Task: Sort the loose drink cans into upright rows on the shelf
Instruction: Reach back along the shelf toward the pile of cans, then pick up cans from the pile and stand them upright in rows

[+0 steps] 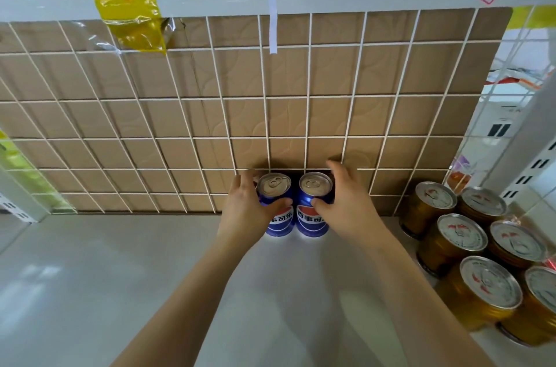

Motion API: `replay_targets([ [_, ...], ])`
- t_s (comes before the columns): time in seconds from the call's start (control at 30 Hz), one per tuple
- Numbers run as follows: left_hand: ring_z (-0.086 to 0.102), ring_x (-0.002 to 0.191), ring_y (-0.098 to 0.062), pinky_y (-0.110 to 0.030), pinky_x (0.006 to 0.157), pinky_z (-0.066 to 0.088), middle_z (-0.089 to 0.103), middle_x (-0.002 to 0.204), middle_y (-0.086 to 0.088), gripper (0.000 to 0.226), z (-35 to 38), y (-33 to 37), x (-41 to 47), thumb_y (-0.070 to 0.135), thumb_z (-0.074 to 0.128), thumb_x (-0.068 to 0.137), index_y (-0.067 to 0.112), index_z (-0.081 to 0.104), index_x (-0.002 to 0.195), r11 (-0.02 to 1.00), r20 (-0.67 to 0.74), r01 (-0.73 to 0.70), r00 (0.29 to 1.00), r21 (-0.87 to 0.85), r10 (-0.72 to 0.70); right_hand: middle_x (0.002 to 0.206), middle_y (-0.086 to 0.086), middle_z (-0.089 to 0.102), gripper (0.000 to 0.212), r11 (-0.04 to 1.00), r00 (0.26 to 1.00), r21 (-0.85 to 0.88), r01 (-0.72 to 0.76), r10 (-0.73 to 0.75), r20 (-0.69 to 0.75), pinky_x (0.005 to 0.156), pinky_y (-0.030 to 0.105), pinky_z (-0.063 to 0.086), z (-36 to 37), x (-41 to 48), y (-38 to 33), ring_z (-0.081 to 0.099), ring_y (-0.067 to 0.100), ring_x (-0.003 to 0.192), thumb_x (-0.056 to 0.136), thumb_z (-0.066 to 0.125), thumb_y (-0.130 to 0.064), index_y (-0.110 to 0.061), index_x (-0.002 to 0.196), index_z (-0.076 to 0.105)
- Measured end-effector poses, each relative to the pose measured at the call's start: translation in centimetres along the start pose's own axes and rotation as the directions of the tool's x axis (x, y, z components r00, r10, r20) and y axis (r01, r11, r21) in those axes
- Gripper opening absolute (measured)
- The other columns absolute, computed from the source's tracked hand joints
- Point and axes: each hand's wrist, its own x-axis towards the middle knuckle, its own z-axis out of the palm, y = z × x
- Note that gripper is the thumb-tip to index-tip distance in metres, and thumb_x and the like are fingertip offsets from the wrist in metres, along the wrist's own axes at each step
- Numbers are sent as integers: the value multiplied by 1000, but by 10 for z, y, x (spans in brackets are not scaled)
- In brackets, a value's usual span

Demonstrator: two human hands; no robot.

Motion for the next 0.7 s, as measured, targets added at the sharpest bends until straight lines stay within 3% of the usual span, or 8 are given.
replay_targets([
  [0.1,46,123,-24,-31,92,43,40,139,-6,80,-15,-8,-8,44,71,75,18,32,140,998,41,12,999,66,-15,146,5,30,75,999,999,-43,2,-3,-32,104,34,38,6,-8,-6,37,25,132,83,69,-20,-21,144,25],
  [0.23,33,134,-23,-35,103,37,28,150,-4,79,-40,-31,-30,51,59,83,20,23,145,989,1,29,1000,144,-30,143,8,34,68,986,989,-135,102,-115,-95,106,33,34,19,-24,-31,35,25,131,83,68,-23,-16,141,33],
  [0.43,9,145,-21,-43,118,13,9,158,0,78,-86,-84,-66,55,43,90,21,5,150,937,4,7,1000,348,-9,138,12,38,59,931,981,-339,131,-171,-91,108,54,26,65,-51,-98,29,33,133,85,62,-35,-17,137,40],
  [0.57,1,146,-22,-44,119,4,1,159,0,79,-143,-135,-91,56,40,91,22,1,150,919,-46,41,999,392,-25,146,12,28,60,914,988,-374,156,-151,41,112,49,19,110,-70,-161,22,33,137,91,51,-42,-21,142,29],
  [0.7,-6,146,-27,-45,118,1,-6,159,-2,77,-209,-199,-116,57,35,92,23,-2,150,899,-132,161,984,408,-116,143,13,28,62,871,946,-380,312,-246,212,113,49,17,177,-95,-237,23,35,135,91,47,-45,-21,143,25],
])
